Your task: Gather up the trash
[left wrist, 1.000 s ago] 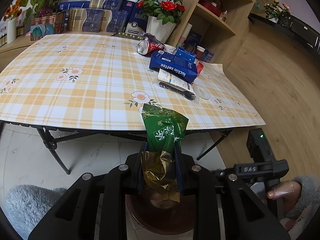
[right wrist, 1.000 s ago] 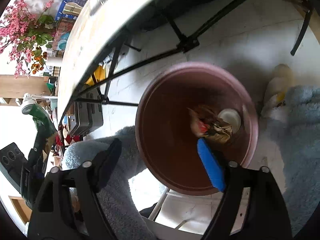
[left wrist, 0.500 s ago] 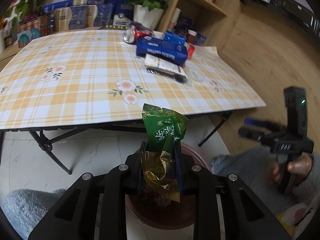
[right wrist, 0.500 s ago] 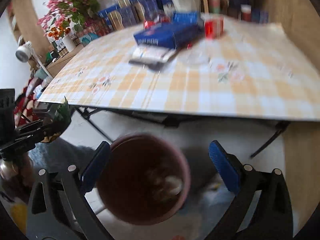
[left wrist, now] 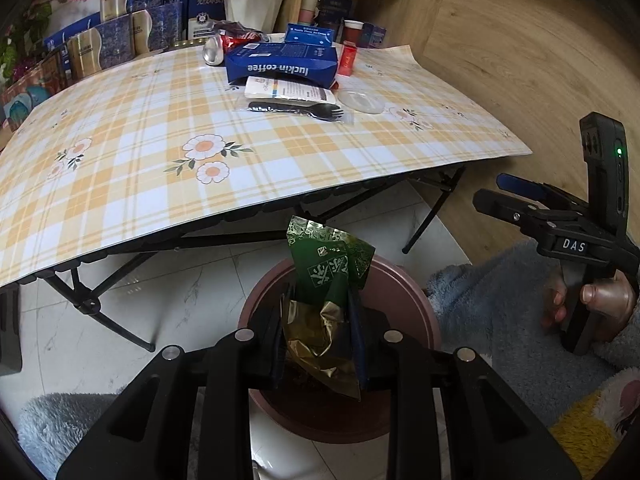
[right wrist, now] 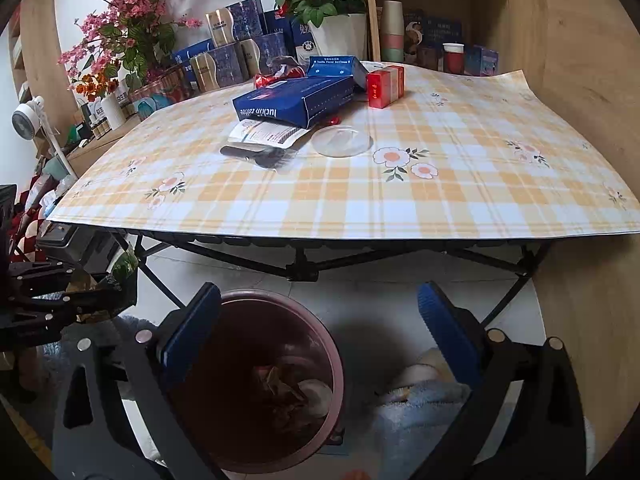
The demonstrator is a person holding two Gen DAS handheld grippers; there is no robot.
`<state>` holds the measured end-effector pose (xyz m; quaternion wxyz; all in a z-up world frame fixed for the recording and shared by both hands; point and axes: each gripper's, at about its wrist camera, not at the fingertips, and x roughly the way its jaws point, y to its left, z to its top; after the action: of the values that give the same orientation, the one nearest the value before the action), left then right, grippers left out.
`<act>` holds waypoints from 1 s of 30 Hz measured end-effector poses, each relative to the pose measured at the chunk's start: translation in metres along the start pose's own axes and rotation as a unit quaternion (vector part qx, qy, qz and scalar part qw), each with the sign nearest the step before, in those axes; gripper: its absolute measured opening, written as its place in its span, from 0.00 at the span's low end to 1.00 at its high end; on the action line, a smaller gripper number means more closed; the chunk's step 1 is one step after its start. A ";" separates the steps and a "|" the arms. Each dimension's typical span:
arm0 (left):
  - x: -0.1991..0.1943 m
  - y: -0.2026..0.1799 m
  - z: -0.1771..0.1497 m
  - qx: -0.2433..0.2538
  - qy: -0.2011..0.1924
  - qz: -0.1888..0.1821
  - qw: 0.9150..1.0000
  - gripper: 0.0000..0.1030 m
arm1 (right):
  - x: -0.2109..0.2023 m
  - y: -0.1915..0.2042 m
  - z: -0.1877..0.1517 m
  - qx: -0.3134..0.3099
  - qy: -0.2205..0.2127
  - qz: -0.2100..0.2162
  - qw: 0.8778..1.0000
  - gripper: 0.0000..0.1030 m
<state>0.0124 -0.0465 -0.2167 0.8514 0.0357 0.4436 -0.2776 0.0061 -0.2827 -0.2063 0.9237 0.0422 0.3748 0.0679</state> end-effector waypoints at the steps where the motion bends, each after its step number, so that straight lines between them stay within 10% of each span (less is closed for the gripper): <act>1: 0.000 -0.001 0.000 0.002 0.001 0.000 1.000 0.25 | 0.000 0.000 -0.001 0.001 -0.001 0.001 1.000 0.94; 4: 0.002 -0.005 0.000 0.010 0.004 -0.005 1.000 0.30 | -0.001 0.001 -0.001 0.001 -0.001 0.001 1.000 0.94; 6: 0.003 -0.009 0.000 0.017 0.004 0.000 1.000 0.60 | -0.001 0.001 -0.001 -0.001 -0.002 -0.002 1.000 0.94; 11: -0.004 -0.004 0.002 0.001 -0.020 0.026 0.999 0.78 | -0.002 0.002 -0.001 -0.002 -0.004 -0.002 1.000 0.94; 30: -0.018 0.027 0.003 -0.074 -0.051 0.059 0.994 0.87 | -0.002 0.007 -0.002 -0.011 0.005 -0.008 1.000 0.94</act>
<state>0.0203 -0.0173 -0.2058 0.8878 -0.0154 0.4165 -0.1951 0.0032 -0.2761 -0.2054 0.9228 0.0284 0.3786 0.0651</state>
